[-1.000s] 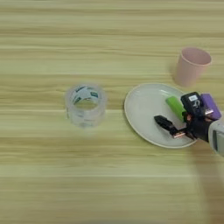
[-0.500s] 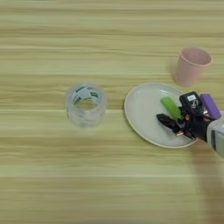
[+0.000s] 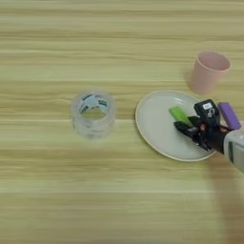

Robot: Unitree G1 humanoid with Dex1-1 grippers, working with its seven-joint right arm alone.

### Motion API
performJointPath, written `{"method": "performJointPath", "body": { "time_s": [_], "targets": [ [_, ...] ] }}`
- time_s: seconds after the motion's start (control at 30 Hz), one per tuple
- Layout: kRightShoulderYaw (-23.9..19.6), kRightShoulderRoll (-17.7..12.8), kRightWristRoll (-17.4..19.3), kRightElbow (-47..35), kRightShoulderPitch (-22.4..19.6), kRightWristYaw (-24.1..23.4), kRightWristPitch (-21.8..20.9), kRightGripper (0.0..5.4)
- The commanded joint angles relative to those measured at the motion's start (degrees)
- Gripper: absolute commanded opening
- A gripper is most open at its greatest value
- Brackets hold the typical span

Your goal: Move the objects on the table

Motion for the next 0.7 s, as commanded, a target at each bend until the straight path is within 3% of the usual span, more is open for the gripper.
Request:
{"method": "performJointPath", "body": {
  "time_s": [0.03, 0.43, 0.7],
  "targets": [
    [-0.46, -1.05, -0.71, -0.79, -2.89, -0.85, -2.39, 1.48],
    [-1.13, -0.37, -0.73, 0.12, -3.36, -1.50, -4.18, 1.39],
    [-4.30, -1.36, -0.07, -3.02, -3.21, -2.09, -3.73, 1.39]
  ]
}}
